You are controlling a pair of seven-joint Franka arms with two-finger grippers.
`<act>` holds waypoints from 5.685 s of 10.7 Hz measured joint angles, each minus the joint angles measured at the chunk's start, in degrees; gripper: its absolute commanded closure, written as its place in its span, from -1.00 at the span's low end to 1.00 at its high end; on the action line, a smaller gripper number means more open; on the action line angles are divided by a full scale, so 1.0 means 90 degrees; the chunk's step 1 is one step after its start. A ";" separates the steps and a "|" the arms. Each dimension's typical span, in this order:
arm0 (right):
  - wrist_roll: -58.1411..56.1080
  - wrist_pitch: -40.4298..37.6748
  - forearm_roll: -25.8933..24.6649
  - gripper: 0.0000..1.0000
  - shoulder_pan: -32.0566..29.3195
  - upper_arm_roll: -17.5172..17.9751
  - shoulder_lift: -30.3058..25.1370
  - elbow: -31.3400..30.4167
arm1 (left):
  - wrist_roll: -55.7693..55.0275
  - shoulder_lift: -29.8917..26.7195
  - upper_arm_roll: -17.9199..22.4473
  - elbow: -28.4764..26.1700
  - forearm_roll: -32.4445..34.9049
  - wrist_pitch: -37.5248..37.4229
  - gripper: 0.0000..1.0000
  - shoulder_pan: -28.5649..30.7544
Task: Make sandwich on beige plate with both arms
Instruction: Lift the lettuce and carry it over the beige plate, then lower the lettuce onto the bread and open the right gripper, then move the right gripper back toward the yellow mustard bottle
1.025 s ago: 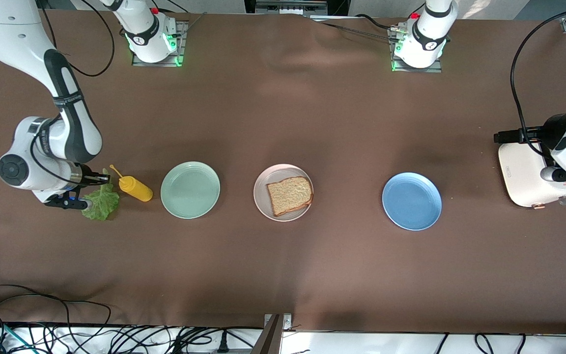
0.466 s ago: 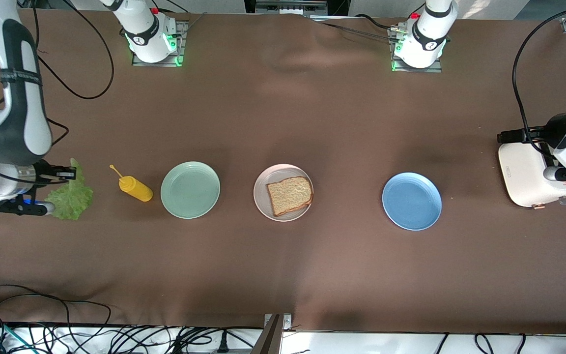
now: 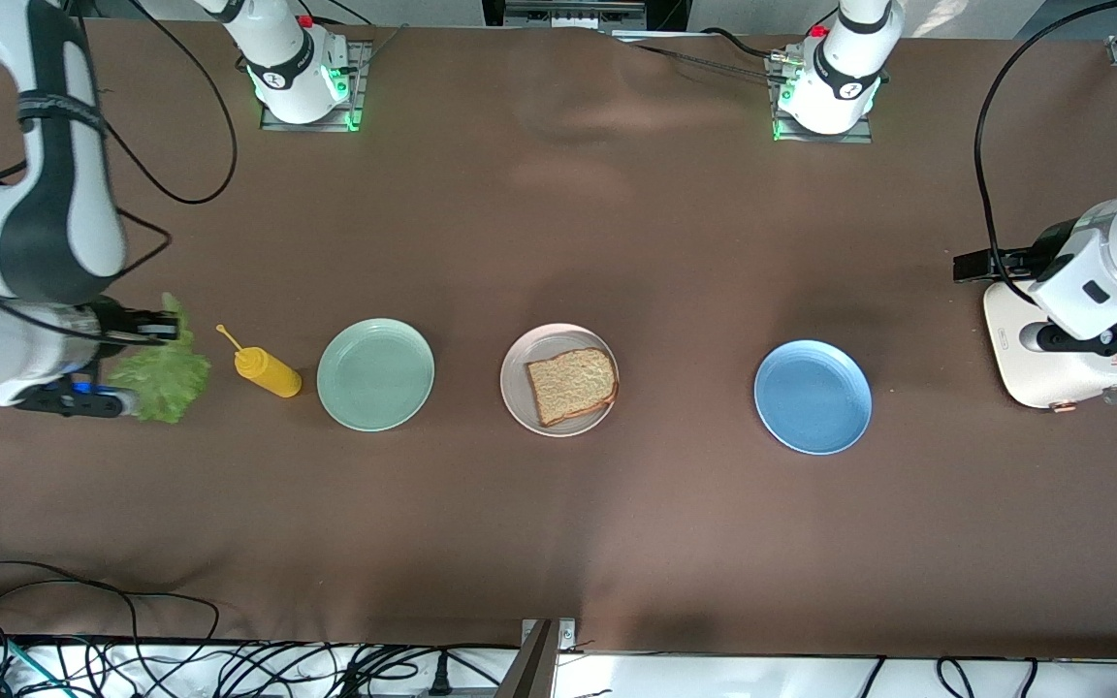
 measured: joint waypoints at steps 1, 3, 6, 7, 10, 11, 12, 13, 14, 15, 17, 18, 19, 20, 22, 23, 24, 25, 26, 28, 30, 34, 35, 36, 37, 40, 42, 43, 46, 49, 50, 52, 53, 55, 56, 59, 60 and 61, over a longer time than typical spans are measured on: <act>0.0607 0.0033 0.0239 1.00 0.0309 0.0077 0.0003 0.0002 | 0.0000 -0.0140 0.0025 -0.0174 0.0000 0.0101 -1.00 0.0002; 0.1754 0.0471 0.0656 1.00 0.0964 0.0193 0.0031 0.0004 | -0.0002 -0.0370 0.0027 -0.0517 0.0000 0.0274 -1.00 0.0003; 0.3886 0.1929 0.1143 1.00 0.2052 0.0264 0.0240 -0.0004 | -0.0017 -0.0439 0.0023 -0.0622 0.0000 0.0332 -1.00 0.0011; 0.4675 0.2380 0.1409 1.00 0.2388 0.0283 0.0395 -0.0011 | -0.0023 -0.0439 0.0039 -0.0627 0.0000 0.0352 -1.00 0.0049; 0.6733 0.4496 0.1769 1.00 0.3223 0.0313 0.1189 -0.0018 | 0.0061 -0.0453 0.0064 -0.0599 0.0000 0.0431 -1.00 0.0313; 0.7259 0.5012 0.1886 1.00 0.3405 0.0323 0.1474 -0.0013 | 0.0090 -0.0482 0.0064 -0.0510 -0.0013 0.0430 -1.00 0.0373; 0.7645 0.5381 0.1926 1.00 0.3512 0.0335 0.1663 -0.0005 | 0.0093 -0.0528 0.0063 -0.0454 -0.0108 0.0428 -1.00 0.0411; 0.7879 0.5598 0.1944 1.00 0.3598 0.0346 0.1794 -0.0002 | 0.0093 -0.0567 0.0060 -0.0433 -0.0215 0.0424 -1.00 0.0468; 0.8062 0.5806 0.1969 1.00 0.3670 0.0355 0.1899 0.0001 | 0.0097 -0.0581 0.0061 -0.0434 -0.0257 0.0421 -1.00 0.0555; 0.8201 0.5962 0.2020 1.00 0.3713 0.0361 0.1968 0.0002 | 0.0116 -0.0575 0.0062 -0.0442 -0.0290 0.0420 -1.00 0.0627; 0.8409 0.5995 0.2127 0.58 0.3798 0.0402 0.2031 0.0007 | 0.0137 -0.0509 0.0057 -0.0469 -0.0310 0.0403 -1.00 0.0660; 0.8438 0.5999 0.2133 -0.73 0.3851 0.0416 0.2046 0.0007 | 0.0137 -0.0465 0.0050 -0.0475 -0.0311 0.0347 -1.00 0.0659; 0.8438 0.6009 0.2131 -1.00 0.3878 0.0415 0.2057 0.0007 | 0.0137 -0.0435 0.0053 -0.0475 -0.0311 0.0259 -1.00 0.0672; 0.8438 0.6067 0.2057 -1.00 0.3880 0.0412 0.2069 0.0007 | 0.0137 -0.0426 0.0056 -0.0475 -0.0314 0.0201 -1.00 0.0713; 0.8438 0.6197 0.1919 -1.00 0.3878 0.0401 0.2083 0.0007 | 0.0141 -0.0427 0.0056 -0.0475 -0.0342 0.0177 -1.00 0.0794; 0.8438 0.6214 0.1874 -1.00 0.3878 0.0399 0.2083 0.0019 | 0.0145 -0.0427 0.0056 -0.0475 -0.0390 0.0169 -1.00 0.0805; 0.8438 0.6214 0.1800 -1.00 0.3877 0.0388 0.2081 0.0044 | 0.0149 -0.0427 0.0040 -0.0476 -0.0431 0.0129 -1.00 0.0803; 0.8437 0.6214 0.1674 -1.00 0.3874 0.0371 0.2071 0.0066 | 0.0148 -0.0432 0.0005 -0.0467 -0.0555 0.0039 -1.00 0.0797; 0.8437 0.6125 0.1540 -1.00 0.3869 0.0344 0.2039 0.0091 | 0.0147 -0.0454 -0.0022 -0.0443 -0.0696 -0.0009 -1.00 0.0797; 0.8437 0.5694 0.1322 -1.00 0.3868 0.0271 0.1884 0.0159 | 0.0138 -0.0574 -0.0037 -0.0378 -0.0742 -0.0060 -1.00 0.0795; 0.8425 0.5069 0.1185 -1.00 0.3865 0.0162 0.1573 0.0203 | 0.0142 -0.0641 0.0022 -0.0384 -0.0742 -0.0133 -1.00 0.0851; 0.7239 0.3884 0.1088 -1.00 0.3855 -0.0333 0.1043 0.0209 | 0.0173 -0.0398 0.0032 0.0034 -0.0736 -0.0045 -1.00 0.1069; 0.6733 0.3540 0.1087 -1.00 0.3848 -0.0515 0.0916 0.0209 | 0.0173 -0.0402 0.0029 0.0160 -0.0736 -0.0052 -1.00 0.1074; 0.6191 0.3129 0.1083 -1.00 0.3805 -0.0651 0.0784 0.0208 | 0.0173 -0.0402 0.0013 0.0223 -0.0733 -0.0054 -1.00 0.1074; 0.5554 0.2707 0.1074 -1.00 0.3657 -0.0714 0.0607 0.0183 | 0.0173 -0.0402 -0.0023 0.0238 -0.0723 -0.0054 -1.00 0.1073; 0.3519 0.1766 0.1057 -1.00 0.2893 -0.0763 -0.0124 -0.0403 | 0.0170 -0.0408 -0.0285 0.0240 -0.0588 -0.0060 -1.00 0.1068; 0.2151 0.1477 0.0862 -1.00 0.2338 -0.0772 -0.0661 -0.1046 | 0.0173 -0.0401 -0.0341 0.0238 -0.0531 -0.0060 -1.00 0.1067; 0.1373 0.1366 0.0652 -1.00 0.2089 -0.0775 -0.0932 -0.1439 | 0.0173 -0.0401 -0.0405 0.0238 -0.0522 -0.0062 -1.00 0.1065; -0.0994 0.1382 0.0282 -1.00 0.1236 -0.0784 -0.1555 -0.2519 | 0.0165 -0.0401 -0.0595 0.0231 -0.0424 -0.0071 -1.00 0.1043; -0.3125 0.1824 0.0128 -1.00 0.0458 -0.0818 -0.1677 -0.2941 | 0.0165 -0.0395 -0.0584 0.0225 -0.0397 -0.0078 -1.00 0.1061; -0.3832 0.2038 0.0124 -1.00 0.0209 -0.0822 -0.1677 -0.2983 | 0.0165 -0.0393 -0.0582 0.0225 -0.0364 -0.0078 -1.00 0.1075; -0.5328 0.2487 0.0123 -1.00 -0.0131 -0.0828 -0.1664 -0.3034 | 0.0165 -0.0369 -0.0585 0.0222 -0.0316 -0.0078 -1.00 0.1076; -0.5886 0.2615 0.0123 -1.00 -0.0224 -0.0832 -0.1622 -0.3071 | 0.0165 -0.0353 -0.0582 0.0222 -0.0305 -0.0078 -1.00 0.1080; -0.6661 0.2871 0.0124 -1.00 -0.0453 -0.0832 -0.1395 -0.3135 | 0.0165 -0.0331 -0.0578 0.0218 -0.0300 -0.0078 -1.00 0.1095; -0.7086 0.3113 0.0137 -1.00 -0.0588 -0.0833 -0.1228 -0.3145 | 0.0165 -0.0302 -0.0576 0.0210 -0.0299 -0.0079 -1.00 0.1110; -0.8633 0.3968 0.0774 -1.00 -0.0965 -0.0830 -0.0630 -0.3156 | 0.0161 -0.0215 -0.0543 0.0165 -0.0298 -0.0085 -1.00 0.1222; -0.9402 0.4162 0.1424 -1.00 -0.1088 -0.0831 -0.0398 -0.3157 | 0.0161 -0.0208 -0.0543 0.0151 -0.0298 -0.0096 -1.00 0.1233; -1.0083 0.4242 0.2000 -1.00 -0.1177 -0.0831 -0.0198 -0.3154 | 0.0161 -0.0202 -0.0545 0.0135 -0.0298 -0.0103 -1.00 0.1233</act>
